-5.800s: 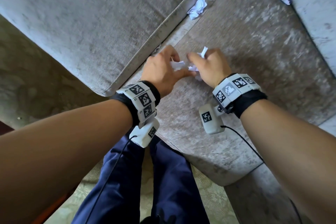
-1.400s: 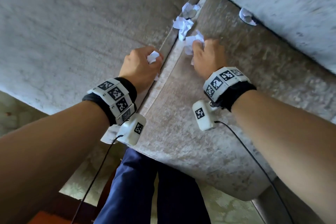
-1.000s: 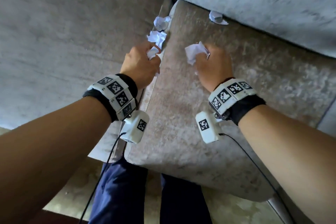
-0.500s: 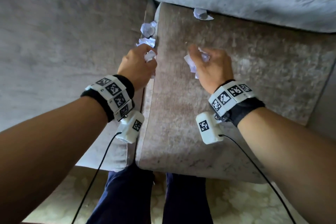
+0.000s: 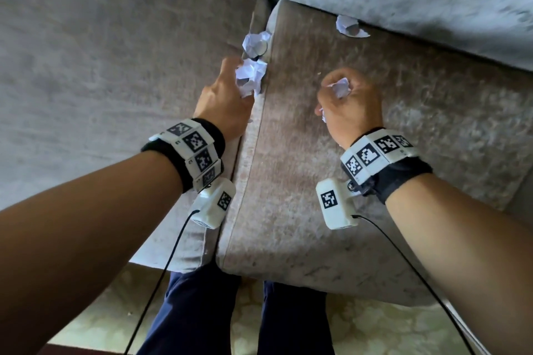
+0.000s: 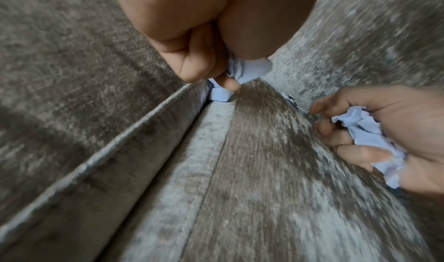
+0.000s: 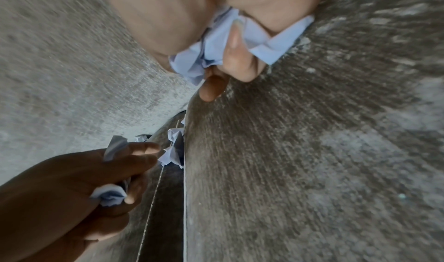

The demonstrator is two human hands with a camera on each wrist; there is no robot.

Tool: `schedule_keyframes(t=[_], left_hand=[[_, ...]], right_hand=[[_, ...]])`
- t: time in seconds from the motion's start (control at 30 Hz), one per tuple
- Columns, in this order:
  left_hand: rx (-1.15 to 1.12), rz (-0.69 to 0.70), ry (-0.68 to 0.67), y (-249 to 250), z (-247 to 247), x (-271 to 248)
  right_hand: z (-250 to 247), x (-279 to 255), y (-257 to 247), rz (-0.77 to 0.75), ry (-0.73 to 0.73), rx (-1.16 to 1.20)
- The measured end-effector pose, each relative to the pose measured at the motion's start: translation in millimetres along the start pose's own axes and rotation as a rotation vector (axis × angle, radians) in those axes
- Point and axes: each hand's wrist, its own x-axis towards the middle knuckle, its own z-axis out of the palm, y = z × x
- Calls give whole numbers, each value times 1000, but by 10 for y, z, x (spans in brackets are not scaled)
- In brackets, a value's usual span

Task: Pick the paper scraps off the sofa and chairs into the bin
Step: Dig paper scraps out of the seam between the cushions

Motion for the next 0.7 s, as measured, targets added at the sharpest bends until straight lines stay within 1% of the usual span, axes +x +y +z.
schedule_keyframes(t=[0.07,0.23,0.33,0.43,0.57,0.7], left_hand=[[11,9,-15,28,-11,33],[169,52,-86,49,-6,173],[165,51,-140,54,41,237],[183,31,-126,57,86,287],[220,30,-96,26,109,314],[258,40,-94,26,71,272]], right_hand=[[26,36,1,-4,-4,2],[66,133,-13,-17,-45,-22],[93,182,-11,-32,-47,-21],[110,219,2,-28,-49,-30],[108,235,33,-8,-51,-9],[129,235,114,10,-54,-10]])
